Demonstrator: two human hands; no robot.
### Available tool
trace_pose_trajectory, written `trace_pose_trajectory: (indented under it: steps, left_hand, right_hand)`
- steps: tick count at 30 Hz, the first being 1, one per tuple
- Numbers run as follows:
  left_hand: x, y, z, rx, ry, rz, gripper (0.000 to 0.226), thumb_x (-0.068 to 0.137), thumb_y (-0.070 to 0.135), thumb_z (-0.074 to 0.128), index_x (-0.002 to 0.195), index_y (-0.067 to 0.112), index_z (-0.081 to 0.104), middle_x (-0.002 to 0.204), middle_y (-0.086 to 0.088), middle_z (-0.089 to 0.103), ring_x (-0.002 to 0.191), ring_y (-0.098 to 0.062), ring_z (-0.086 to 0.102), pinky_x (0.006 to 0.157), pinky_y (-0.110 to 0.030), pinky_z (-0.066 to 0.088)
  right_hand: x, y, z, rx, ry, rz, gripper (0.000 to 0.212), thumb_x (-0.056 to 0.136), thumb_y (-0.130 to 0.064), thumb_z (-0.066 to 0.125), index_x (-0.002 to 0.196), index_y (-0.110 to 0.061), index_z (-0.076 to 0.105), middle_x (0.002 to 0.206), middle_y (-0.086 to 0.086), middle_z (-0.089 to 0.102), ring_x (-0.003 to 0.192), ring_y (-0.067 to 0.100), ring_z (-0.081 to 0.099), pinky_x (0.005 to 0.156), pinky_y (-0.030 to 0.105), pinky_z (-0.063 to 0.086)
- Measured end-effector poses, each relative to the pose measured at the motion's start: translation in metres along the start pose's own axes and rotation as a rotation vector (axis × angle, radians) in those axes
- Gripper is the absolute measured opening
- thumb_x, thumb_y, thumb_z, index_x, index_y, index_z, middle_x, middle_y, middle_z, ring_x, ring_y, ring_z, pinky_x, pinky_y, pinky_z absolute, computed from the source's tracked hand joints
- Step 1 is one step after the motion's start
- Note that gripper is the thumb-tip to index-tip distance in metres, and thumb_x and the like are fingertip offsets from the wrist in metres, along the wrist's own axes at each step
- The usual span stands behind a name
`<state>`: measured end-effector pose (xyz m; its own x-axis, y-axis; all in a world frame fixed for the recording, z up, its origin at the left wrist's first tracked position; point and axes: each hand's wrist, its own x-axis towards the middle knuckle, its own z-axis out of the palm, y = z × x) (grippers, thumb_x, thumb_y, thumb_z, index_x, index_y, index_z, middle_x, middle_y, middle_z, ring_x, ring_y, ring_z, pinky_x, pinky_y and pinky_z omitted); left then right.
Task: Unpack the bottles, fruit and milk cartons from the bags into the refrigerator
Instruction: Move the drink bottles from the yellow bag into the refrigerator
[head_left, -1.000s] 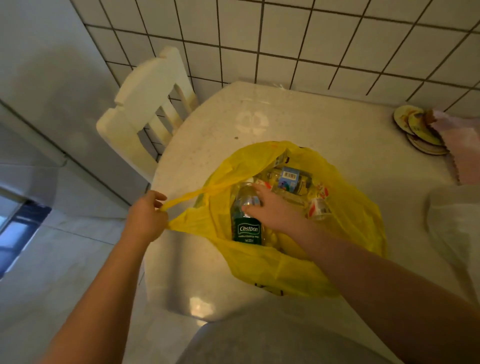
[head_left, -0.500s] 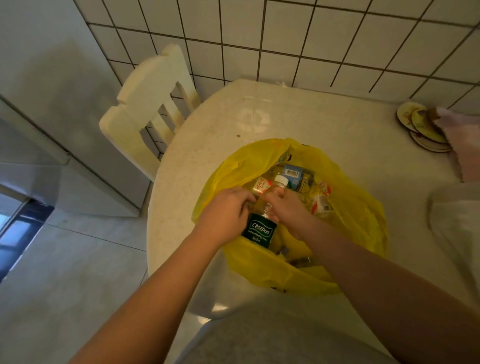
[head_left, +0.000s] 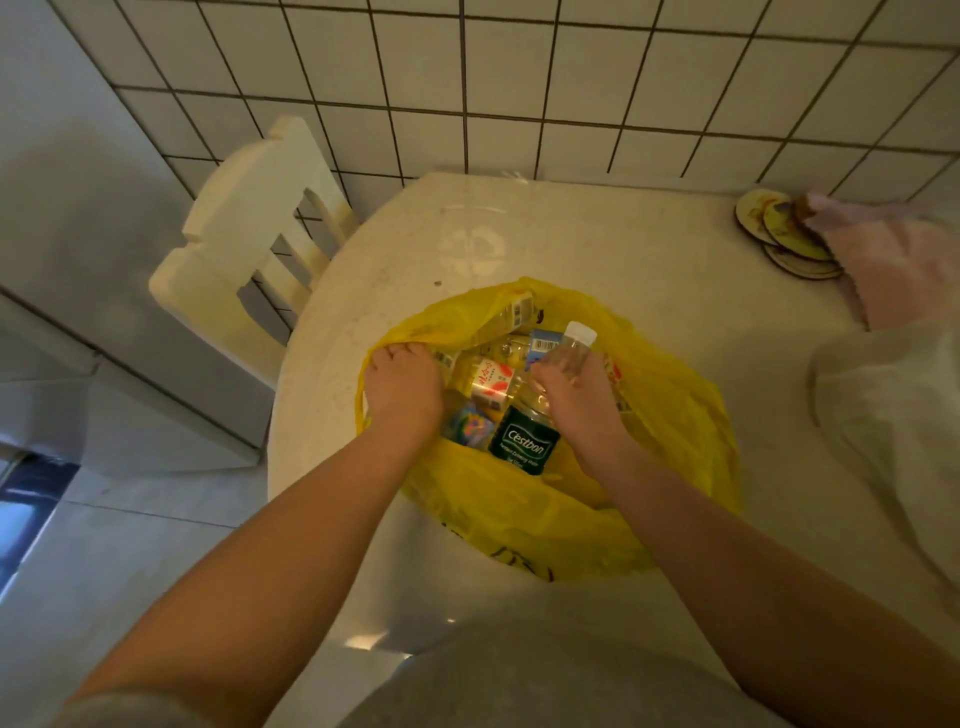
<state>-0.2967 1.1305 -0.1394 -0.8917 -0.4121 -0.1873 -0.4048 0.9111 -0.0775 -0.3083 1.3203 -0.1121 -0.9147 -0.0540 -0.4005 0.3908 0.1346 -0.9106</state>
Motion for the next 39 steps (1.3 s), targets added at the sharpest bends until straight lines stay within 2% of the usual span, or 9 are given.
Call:
trace_pose_trajectory:
  steps: [4, 8, 10, 16, 21, 26, 30, 33, 39]
  left_hand:
    - [0.011, 0.004, -0.009, -0.001, -0.119, -0.014, 0.062, 0.088, 0.033, 0.072, 0.137, 0.002, 0.049, 0.139, -0.021, 0.050, 0.127, -0.039, 0.046, 0.101, -0.044, 0.044]
    - [0.006, 0.001, -0.017, -0.098, -0.109, 0.061, 0.031, 0.081, 0.030, 0.075, 0.107, 0.016, 0.065, 0.114, -0.009, 0.068, 0.106, -0.030, 0.065, 0.086, -0.036, 0.052]
    - [0.000, -0.003, -0.025, -0.253, -0.149, 0.073, 0.033, 0.077, 0.031, 0.080, 0.102, 0.020, 0.062, 0.104, -0.003, 0.067, 0.100, -0.028, 0.066, 0.077, -0.033, 0.050]
    - [-0.001, -0.010, -0.045, -0.474, -0.347, -0.006, 0.071, 0.081, 0.032, 0.079, 0.140, 0.011, 0.046, 0.136, -0.012, 0.054, 0.120, -0.031, 0.055, 0.082, -0.034, 0.045]
    - [-0.005, -0.015, -0.034, -0.541, -0.400, 0.043, 0.071, 0.081, 0.025, 0.079, 0.143, 0.011, 0.045, 0.136, -0.013, 0.057, 0.118, -0.031, 0.058, 0.089, -0.035, 0.050]
    - [-0.023, -0.001, -0.006, -0.320, -0.270, -0.001, 0.085, 0.077, 0.052, 0.074, 0.143, 0.013, 0.036, 0.143, -0.013, 0.042, 0.132, -0.036, 0.044, 0.104, -0.050, 0.045]
    - [-0.030, 0.005, 0.004, -0.436, -0.171, -0.025, 0.076, 0.075, 0.049, 0.080, 0.129, 0.011, 0.042, 0.131, -0.013, 0.053, 0.118, -0.035, 0.056, 0.084, -0.042, 0.050]
    - [-0.032, 0.002, 0.000, -0.582, -0.133, -0.039, 0.058, 0.076, 0.038, 0.080, 0.116, 0.012, 0.047, 0.117, -0.011, 0.064, 0.101, -0.033, 0.064, 0.066, -0.035, 0.047]
    - [-0.067, -0.003, -0.017, -0.887, 0.131, 0.095, 0.051, 0.079, 0.029, 0.082, 0.116, 0.018, 0.048, 0.095, 0.009, 0.058, 0.078, -0.012, 0.054, 0.057, -0.025, 0.036]
  right_hand:
    - [-0.006, -0.005, -0.001, -0.015, 0.030, -0.030, 0.040, 0.090, -0.022, 0.066, 0.125, -0.018, 0.045, 0.108, -0.004, 0.055, 0.094, 0.010, 0.057, 0.065, 0.026, 0.047]
    - [-0.010, -0.006, -0.005, -0.036, 0.056, -0.062, 0.037, 0.089, -0.024, 0.067, 0.120, -0.021, 0.048, 0.110, -0.003, 0.059, 0.099, 0.015, 0.061, 0.078, 0.036, 0.055]
    - [-0.012, -0.007, -0.008, -0.002, 0.063, -0.063, 0.036, 0.088, -0.023, 0.067, 0.120, -0.022, 0.049, 0.111, -0.003, 0.059, 0.101, 0.016, 0.061, 0.081, 0.039, 0.056]
    - [-0.020, -0.012, -0.012, 0.040, 0.067, -0.072, 0.037, 0.088, -0.022, 0.068, 0.120, -0.023, 0.049, 0.115, 0.000, 0.060, 0.102, 0.018, 0.063, 0.078, 0.037, 0.057]
    - [-0.028, -0.013, -0.016, 0.075, 0.076, -0.091, 0.035, 0.090, -0.019, 0.067, 0.120, -0.022, 0.050, 0.112, -0.002, 0.062, 0.098, 0.014, 0.064, 0.068, 0.027, 0.053]
    - [-0.032, -0.016, -0.015, 0.087, 0.088, -0.095, 0.034, 0.089, -0.019, 0.067, 0.120, -0.021, 0.051, 0.110, -0.002, 0.062, 0.096, 0.012, 0.063, 0.064, 0.023, 0.049]
    - [-0.039, -0.020, -0.015, 0.072, 0.090, -0.125, 0.034, 0.092, -0.018, 0.066, 0.122, -0.019, 0.050, 0.108, -0.006, 0.062, 0.091, 0.006, 0.063, 0.055, 0.013, 0.048]
    - [-0.046, -0.023, -0.017, 0.038, 0.103, -0.150, 0.035, 0.092, -0.022, 0.065, 0.124, -0.021, 0.050, 0.110, -0.007, 0.063, 0.093, 0.004, 0.063, 0.060, 0.018, 0.050]
    - [-0.065, -0.030, -0.024, 0.018, 0.144, -0.250, 0.025, 0.094, -0.028, 0.064, 0.118, -0.026, 0.054, 0.104, -0.005, 0.068, 0.095, 0.009, 0.066, 0.068, 0.024, 0.053]
